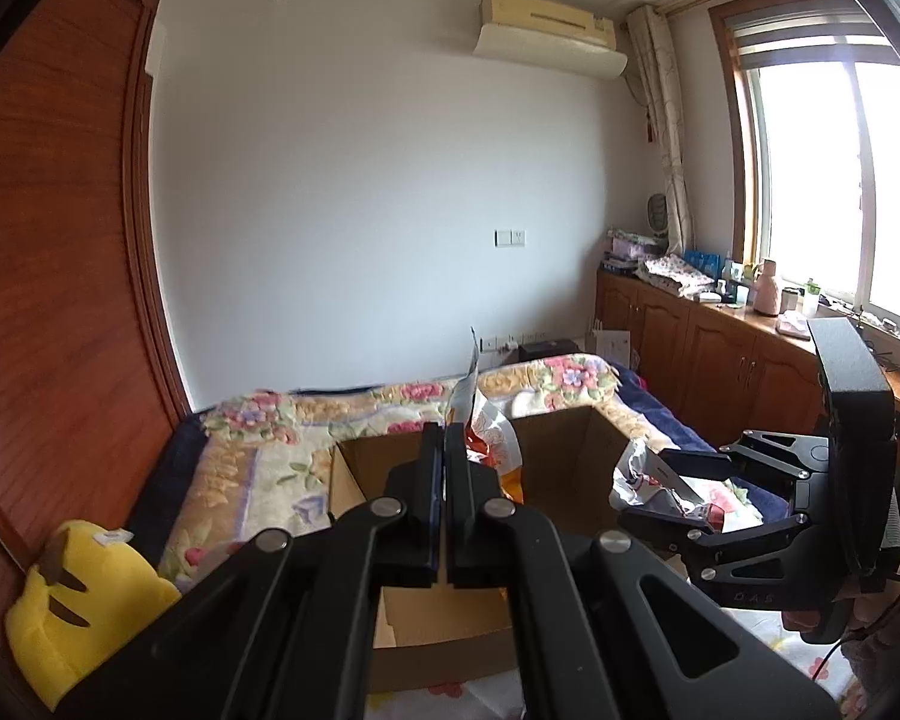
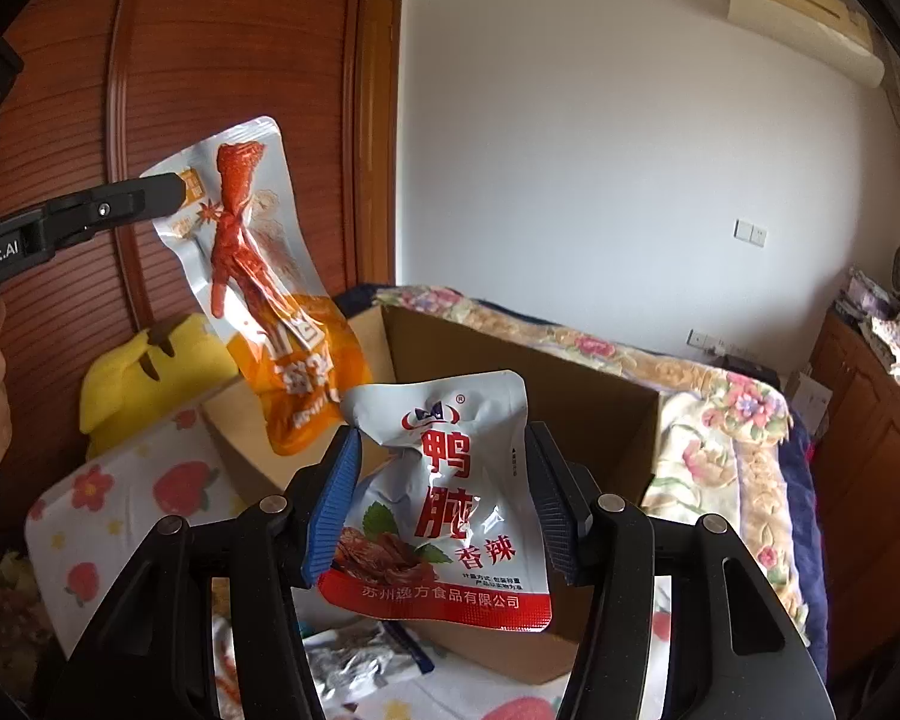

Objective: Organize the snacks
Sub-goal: 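Lift the white packet with the right gripper while the left carries the orange packet over the box, then open the right gripper over the box while the left gripper releases the orange packet inside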

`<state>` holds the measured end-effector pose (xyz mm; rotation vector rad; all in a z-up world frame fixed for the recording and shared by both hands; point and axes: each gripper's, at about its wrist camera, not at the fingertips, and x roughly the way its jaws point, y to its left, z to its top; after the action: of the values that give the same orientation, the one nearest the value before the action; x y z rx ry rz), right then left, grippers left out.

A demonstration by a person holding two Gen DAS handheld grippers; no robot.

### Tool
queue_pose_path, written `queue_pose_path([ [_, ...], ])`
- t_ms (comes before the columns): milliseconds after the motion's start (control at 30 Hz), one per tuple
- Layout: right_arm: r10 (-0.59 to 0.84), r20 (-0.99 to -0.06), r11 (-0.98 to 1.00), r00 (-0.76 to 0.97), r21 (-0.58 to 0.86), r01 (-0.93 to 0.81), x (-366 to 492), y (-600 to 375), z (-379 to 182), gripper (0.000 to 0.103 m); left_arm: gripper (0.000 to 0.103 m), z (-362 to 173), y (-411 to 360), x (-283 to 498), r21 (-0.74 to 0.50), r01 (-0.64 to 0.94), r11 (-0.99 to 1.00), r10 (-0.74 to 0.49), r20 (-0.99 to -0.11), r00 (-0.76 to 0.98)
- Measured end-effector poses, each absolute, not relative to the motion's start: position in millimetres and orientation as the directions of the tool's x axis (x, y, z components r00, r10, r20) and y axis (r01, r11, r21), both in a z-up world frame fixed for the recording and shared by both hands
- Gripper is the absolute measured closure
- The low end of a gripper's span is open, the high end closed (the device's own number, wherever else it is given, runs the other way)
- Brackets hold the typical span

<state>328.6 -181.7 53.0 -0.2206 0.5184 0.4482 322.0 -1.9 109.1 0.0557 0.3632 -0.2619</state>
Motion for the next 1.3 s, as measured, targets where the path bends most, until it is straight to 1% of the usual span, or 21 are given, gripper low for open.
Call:
queue_pose_path([
  [233, 0.322, -0.578, 0.882, 0.749, -0.103, -0.459, 357.0, -175.7, 19.7, 0.047, 0.103, 69.6, -12.0, 347.3, -0.005, 0.278, 0.96, -0.255, -0.418, 0.872],
  [467, 0.294, -0.62, 0.885, 0.728, -0.11, -0.451, 372.0, -175.4, -2.4, 0.046, 0.103, 51.8, -19.8, 364.9, -0.015, 0.287, 0.958, -0.262, -0.457, 0.85],
  [800, 0.285, -0.643, 0.888, 0.71, -0.102, -0.449, 380.6, -177.6, -9.7, 0.044, 0.103, 36.7, -29.2, 370.9, 0.001, 0.284, 0.959, -0.246, -0.495, 0.833],
  [900, 0.297, -0.65, 0.89, 0.699, -0.077, -0.449, 385.7, -181.3, -9.7, 0.042, 0.099, 32.9, -28.0, 371.6, 0.009, 0.276, 0.961, -0.235, -0.499, 0.834],
  [933, 0.296, -0.651, 0.891, 0.699, -0.076, -0.448, 386.2, -181.6, -9.8, 0.041, 0.096, 33.0, -27.8, 371.5, 0.011, 0.274, 0.962, -0.232, -0.498, 0.836],
  [967, 0.292, -0.651, 0.892, 0.701, -0.079, -0.445, 386.5, -182.0, -9.7, 0.038, 0.094, 33.5, -27.7, 370.6, 0.015, 0.269, 0.963, -0.226, -0.496, 0.839],
  [1067, 0.284, -0.648, 0.894, 0.707, -0.088, -0.44, 385.0, -182.1, -8.0, 0.036, 0.085, 34.0, -26.7, 367.0, 0.016, 0.269, 0.963, -0.226, -0.494, 0.839],
  [1300, 0.308, -0.64, 0.889, 0.704, -0.07, -0.453, 370.9, -179.7, -0.2, 0.035, 0.081, 43.2, -21.4, 350.2, 0.022, 0.263, 0.965, -0.221, -0.476, 0.851],
])
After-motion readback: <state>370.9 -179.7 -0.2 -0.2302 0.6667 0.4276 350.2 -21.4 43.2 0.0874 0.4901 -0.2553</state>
